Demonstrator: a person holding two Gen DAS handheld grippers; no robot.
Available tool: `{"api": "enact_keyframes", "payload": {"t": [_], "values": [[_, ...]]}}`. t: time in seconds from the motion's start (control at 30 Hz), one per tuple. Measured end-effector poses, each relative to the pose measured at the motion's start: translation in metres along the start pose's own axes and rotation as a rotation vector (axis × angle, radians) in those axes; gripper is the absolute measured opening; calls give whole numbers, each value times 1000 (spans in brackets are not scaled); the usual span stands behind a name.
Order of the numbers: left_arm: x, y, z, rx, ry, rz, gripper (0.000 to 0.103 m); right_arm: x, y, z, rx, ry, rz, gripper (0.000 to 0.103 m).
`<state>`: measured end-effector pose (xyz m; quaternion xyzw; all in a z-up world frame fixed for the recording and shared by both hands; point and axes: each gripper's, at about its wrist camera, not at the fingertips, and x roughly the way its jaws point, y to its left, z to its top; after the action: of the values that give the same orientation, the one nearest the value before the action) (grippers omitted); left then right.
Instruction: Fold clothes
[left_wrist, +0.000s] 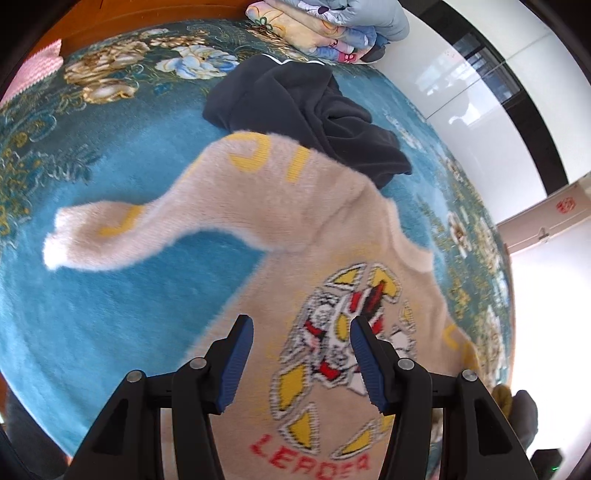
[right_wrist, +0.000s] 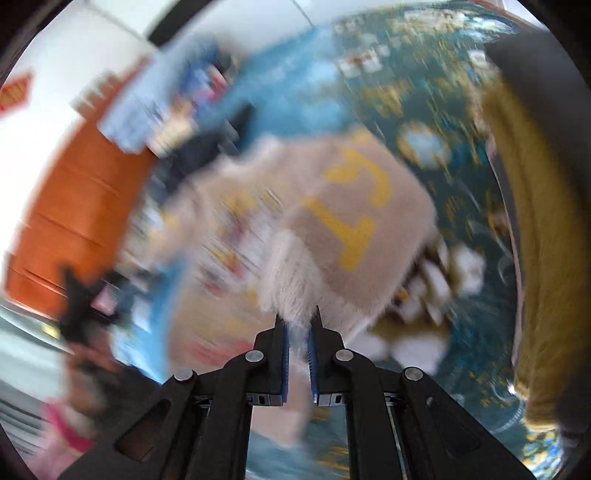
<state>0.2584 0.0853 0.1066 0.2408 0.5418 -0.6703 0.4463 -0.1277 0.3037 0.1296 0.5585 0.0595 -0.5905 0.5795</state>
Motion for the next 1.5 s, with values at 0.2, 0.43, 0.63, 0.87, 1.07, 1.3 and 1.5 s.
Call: {"api": "enact_keyframes", "payload": {"t": [0.2,0.43,0.63,0.87,1.07,1.3,1.5], "values": [[-8,-9,0,18,-48,-4,59,-18,57,60,24,-71,246,9],[-23,16,10,69,-75,69,59,49,134,97,21,37,373,9],[-33,70,25,-132,-110,14,60,150,168,100,140,148,384,9],[-21,109,32,-374,-105,-24,62,241,192,89,133,240,221,9],[-9,129,36,-448,-47,-49,64,291,183,85,131,278,120,9],[1,166,28,-702,-35,-200,69,306,175,83,138,306,118,46],[15,175,25,-812,-11,-308,69,264,167,72,135,273,264,47]]}}
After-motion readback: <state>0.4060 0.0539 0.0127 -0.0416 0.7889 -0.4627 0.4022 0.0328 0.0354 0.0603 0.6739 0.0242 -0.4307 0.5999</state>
